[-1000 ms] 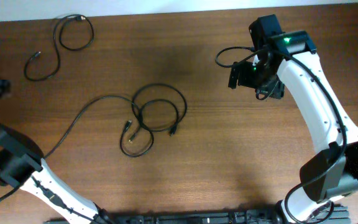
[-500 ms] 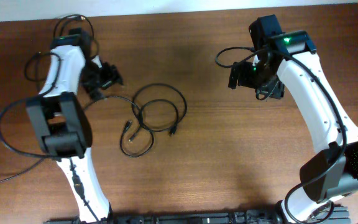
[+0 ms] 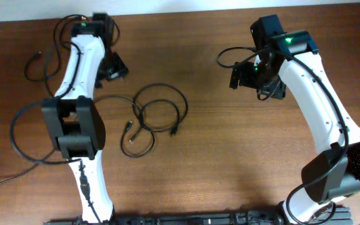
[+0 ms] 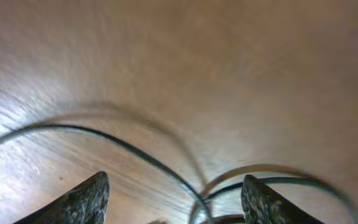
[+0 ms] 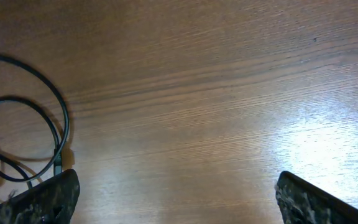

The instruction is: Untangle cables

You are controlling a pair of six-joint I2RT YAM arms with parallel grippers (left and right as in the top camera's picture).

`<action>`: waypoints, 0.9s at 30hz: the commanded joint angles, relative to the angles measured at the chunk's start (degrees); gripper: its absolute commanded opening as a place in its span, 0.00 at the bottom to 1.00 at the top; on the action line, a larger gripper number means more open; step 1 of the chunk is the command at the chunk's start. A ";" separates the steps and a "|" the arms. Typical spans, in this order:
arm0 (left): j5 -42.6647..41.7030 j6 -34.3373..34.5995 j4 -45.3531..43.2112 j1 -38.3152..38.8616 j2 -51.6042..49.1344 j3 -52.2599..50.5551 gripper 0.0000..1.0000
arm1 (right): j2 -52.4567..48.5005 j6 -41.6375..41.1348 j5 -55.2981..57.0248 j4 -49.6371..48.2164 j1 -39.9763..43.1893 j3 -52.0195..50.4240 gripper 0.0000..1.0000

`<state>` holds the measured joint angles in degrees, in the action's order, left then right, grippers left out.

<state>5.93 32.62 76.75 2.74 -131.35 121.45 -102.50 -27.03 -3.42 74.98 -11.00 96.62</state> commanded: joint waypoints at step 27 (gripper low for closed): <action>-16.57 -9.33 15.45 0.48 -2.01 29.20 0.00 | -0.15 -0.20 0.92 0.00 0.15 0.02 0.98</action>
<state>0.01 30.81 90.72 3.25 -133.80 141.10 -102.50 -27.00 -3.42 75.22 -11.00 96.53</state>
